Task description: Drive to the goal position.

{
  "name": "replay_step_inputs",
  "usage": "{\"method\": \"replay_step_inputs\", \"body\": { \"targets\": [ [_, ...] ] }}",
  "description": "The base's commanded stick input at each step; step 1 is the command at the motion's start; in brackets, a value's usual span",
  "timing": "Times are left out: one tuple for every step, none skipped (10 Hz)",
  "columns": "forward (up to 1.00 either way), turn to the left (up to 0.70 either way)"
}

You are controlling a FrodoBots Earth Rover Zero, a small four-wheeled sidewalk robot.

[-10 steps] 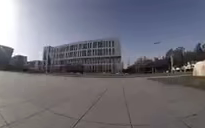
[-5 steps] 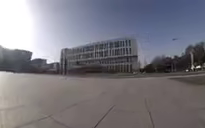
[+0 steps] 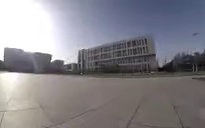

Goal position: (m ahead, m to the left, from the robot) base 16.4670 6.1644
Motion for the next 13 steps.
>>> {"method": "replay_step_inputs", "body": {
  "targets": [
    [1.0, 0.03],
    [1.0, 0.2],
    [1.0, 0.43],
    [1.0, 0.43],
    [1.0, 0.43],
    [1.0, 0.43],
    [1.0, 0.07],
    [1.0, 0.03],
    [1.0, 0.03],
    [1.0, 0.03],
    [1.0, 0.03],
    [1.0, 0.03],
    [1.0, 0.03]
  ]
}}
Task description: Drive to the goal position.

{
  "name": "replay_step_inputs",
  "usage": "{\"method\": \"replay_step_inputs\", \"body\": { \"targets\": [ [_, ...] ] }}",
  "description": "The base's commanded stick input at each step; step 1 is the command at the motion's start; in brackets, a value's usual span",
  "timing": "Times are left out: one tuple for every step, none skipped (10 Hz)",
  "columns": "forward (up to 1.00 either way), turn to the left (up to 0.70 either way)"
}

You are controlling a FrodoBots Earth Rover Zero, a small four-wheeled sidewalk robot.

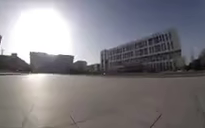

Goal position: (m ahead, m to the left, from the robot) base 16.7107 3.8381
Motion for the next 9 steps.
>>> {"method": "replay_step_inputs", "body": {
  "targets": [
    [1.0, 0.03],
    [1.0, 0.03],
    [1.0, 0.03],
    [1.0, 0.03],
    [1.0, 0.03],
    [1.0, 0.03],
    [1.0, 0.13],
    [1.0, 0.43],
    [1.0, 0.43]
  ]
}}
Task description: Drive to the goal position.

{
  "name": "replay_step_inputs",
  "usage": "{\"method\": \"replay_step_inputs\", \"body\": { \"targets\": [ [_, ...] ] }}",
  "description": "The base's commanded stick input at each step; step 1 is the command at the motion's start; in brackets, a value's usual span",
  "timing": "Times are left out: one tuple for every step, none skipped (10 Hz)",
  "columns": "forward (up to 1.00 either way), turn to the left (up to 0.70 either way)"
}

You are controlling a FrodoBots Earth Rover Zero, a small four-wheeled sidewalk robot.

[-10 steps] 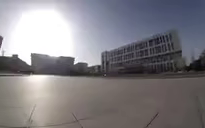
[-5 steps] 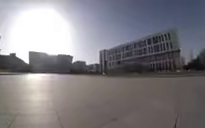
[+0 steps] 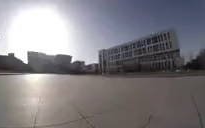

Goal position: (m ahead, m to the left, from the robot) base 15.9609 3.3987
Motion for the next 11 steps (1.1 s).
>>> {"method": "replay_step_inputs", "body": {
  "targets": [
    [1.0, 0.43],
    [1.0, 0.43],
    [1.0, 0.43],
    [1.0, 0.43],
    [1.0, 0.43],
    [1.0, 0.43],
    [1.0, 0.43],
    [1.0, 0.43],
    [1.0, 0.37],
    [1.0, 0.1],
    [1.0, 0.03]
  ]
}}
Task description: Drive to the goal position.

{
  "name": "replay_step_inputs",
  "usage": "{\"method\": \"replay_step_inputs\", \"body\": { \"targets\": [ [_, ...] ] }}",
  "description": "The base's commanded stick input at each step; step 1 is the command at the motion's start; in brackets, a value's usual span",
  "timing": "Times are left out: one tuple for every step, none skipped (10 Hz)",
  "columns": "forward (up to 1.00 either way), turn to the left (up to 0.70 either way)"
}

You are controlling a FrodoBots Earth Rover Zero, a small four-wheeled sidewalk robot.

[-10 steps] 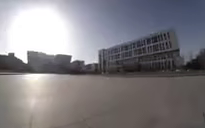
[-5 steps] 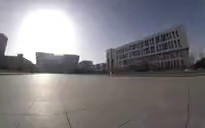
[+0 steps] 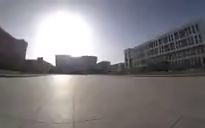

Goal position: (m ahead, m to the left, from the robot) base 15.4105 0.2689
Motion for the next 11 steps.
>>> {"method": "replay_step_inputs", "body": {
  "targets": [
    [1.0, 0.03],
    [1.0, 0.03],
    [1.0, 0.03],
    [1.0, 0.03],
    [1.0, 0.03],
    [1.0, 0.03],
    [1.0, 0.03],
    [1.0, 0.03],
    [1.0, 0.03],
    [1.0, 0.03],
    [1.0, 0.03]
  ]
}}
